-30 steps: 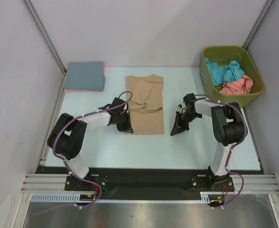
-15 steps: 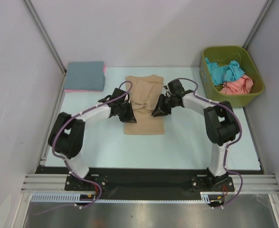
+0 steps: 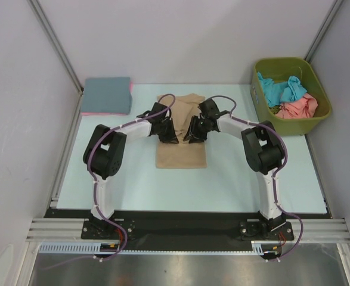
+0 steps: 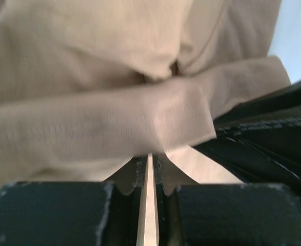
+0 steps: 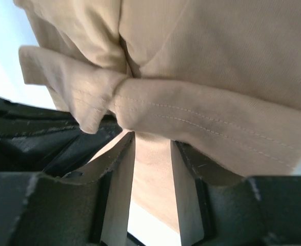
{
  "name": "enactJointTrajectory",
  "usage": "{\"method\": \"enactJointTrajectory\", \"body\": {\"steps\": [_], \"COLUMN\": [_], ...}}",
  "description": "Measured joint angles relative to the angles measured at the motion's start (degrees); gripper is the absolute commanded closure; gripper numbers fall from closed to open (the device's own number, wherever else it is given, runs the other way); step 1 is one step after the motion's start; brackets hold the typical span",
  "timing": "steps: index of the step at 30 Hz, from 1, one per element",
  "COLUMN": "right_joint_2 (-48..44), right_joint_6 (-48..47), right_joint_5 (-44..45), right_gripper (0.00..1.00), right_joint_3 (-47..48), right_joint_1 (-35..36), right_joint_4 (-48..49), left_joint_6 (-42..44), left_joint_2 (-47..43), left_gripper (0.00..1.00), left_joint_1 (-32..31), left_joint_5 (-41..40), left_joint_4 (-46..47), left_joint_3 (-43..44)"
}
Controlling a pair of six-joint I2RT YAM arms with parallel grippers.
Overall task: Fold and stack the t-shirts
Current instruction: Fold the tshirt
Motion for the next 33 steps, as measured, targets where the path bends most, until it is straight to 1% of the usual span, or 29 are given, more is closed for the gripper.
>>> {"method": "enactJointTrajectory", "body": {"steps": [6, 11, 13, 16, 18, 20, 21, 22, 24, 25, 28, 29, 31, 32, 33], "right_joint_2": [2.3, 5.0, 6.7, 9.9, 12.1, 13.1, 13.1, 12.8, 12.0, 11.0, 8.1, 7.5, 6.6, 6.3, 6.2], "right_joint_6": [-0.9, -1.8, -2.5, -3.4, -4.1, -5.5, -6.3, -7.0, -8.5, -9.1, -10.1, -10.2, -10.1, -10.0, -10.0], "right_joint_5": [1.4, 2.8, 3.8, 5.0, 5.6, 6.4, 6.6, 6.6, 6.4, 5.7, 1.7, 0.1, -3.8, -5.6, -7.2], "right_gripper": [0.59, 0.58, 0.57, 0.55, 0.52, 0.49, 0.49, 0.48, 0.48, 0.49, 0.57, 0.63, 0.67, 0.74, 0.76], "right_joint_3": [3.5, 9.0, 12.9, 21.6, 28.3, 33.2, 34.4, 35.1, 34.5, 32.6, 24.9, 22.8, 18.1, 15.8, 13.8], "right_joint_1": [-1.1, -1.7, -2.0, -2.6, -3.1, -3.6, -3.7, -4.0, -4.4, -4.7, -5.2, -5.3, -5.4, -5.5, -5.6], "right_joint_4": [0.0, -0.5, -0.9, -3.1, -5.1, -6.8, -7.9, -8.7, -9.5, -9.4, -9.1, -8.4, -7.3, -6.3, -5.7], "left_joint_6": [-0.4, 0.0, 0.5, 1.1, 1.7, 2.9, 3.5, 4.2, 5.6, 6.1, 7.3, 7.5, 7.9, 7.9, 8.0], "left_joint_2": [4.3, 8.0, 8.8, 9.8, 11.5, 12.4, 12.2, 11.5, 9.7, 8.4, 4.9, 3.8, 2.6, 2.1, 1.9], "left_gripper": [0.89, 0.88, 0.86, 0.86, 0.85, 0.82, 0.80, 0.77, 0.77, 0.78, 0.84, 0.85, 0.87, 0.87, 0.87], "left_joint_1": [1.0, 2.0, 2.4, 2.9, 3.4, 3.8, 4.1, 4.2, 4.5, 4.6, 4.8, 4.9, 4.9, 4.9, 4.9], "left_joint_5": [0.8, -0.6, -1.9, -3.7, -5.0, -6.3, -6.6, -7.1, -7.5, -7.5, -5.6, -4.5, -2.7, -1.9, -1.1], "left_joint_4": [-0.6, -2.3, -3.8, -5.9, -7.8, -8.9, -8.9, -9.0, -9.2, -9.0, -8.5, -7.8, -6.5, -5.9, -5.8], "left_joint_3": [4.9, 11.7, 14.9, 21.3, 28.5, 33.6, 34.4, 34.2, 32.5, 30.1, 22.8, 19.6, 14.8, 12.3, 10.0]}}
